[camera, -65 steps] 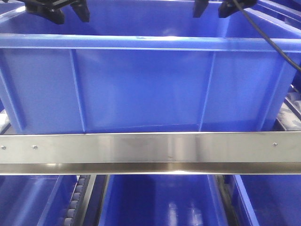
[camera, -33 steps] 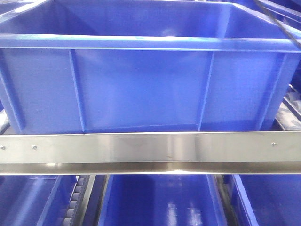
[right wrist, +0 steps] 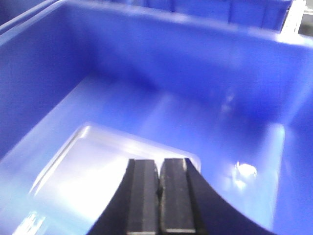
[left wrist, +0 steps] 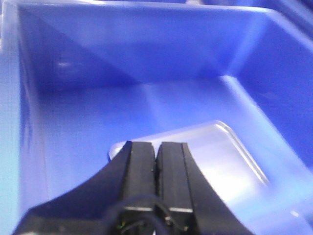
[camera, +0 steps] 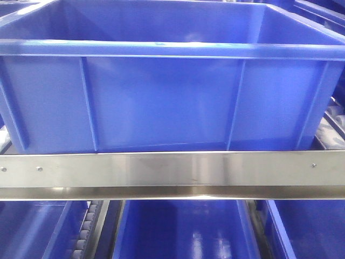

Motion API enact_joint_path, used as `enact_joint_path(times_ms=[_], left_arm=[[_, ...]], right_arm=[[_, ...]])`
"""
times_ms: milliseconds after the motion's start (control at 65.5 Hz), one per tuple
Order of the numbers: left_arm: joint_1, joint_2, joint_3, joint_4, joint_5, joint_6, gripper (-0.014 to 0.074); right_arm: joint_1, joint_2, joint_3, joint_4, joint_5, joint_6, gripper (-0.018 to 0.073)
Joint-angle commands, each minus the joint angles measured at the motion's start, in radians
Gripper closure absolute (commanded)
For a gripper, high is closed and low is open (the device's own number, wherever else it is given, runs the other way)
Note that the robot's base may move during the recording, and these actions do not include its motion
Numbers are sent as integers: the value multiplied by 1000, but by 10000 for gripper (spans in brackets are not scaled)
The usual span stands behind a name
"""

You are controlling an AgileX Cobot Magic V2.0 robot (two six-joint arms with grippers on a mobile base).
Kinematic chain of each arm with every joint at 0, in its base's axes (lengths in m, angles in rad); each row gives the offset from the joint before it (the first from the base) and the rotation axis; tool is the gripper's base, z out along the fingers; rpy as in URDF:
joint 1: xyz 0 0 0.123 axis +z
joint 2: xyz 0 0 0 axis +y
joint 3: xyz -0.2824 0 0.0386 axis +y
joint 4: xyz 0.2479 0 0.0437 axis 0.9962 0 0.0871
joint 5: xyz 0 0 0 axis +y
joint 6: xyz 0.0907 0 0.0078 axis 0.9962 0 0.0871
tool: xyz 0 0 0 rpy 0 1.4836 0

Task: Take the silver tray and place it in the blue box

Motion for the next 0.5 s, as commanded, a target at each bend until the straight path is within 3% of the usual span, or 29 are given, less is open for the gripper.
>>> enact_joint_path(times_ms=[0, 229, 489], left_arm=[[3, -123, 53, 10, -80, -3, 679], [3, -435, 238, 10, -80, -3, 679], [3, -633, 330, 10, -168, -3, 679]], right_arm=[[-7, -155, 88, -46, -58, -10, 508], [-7, -538, 325, -56, -19, -10, 508], [-7, -806, 403, -56, -22, -10, 511]])
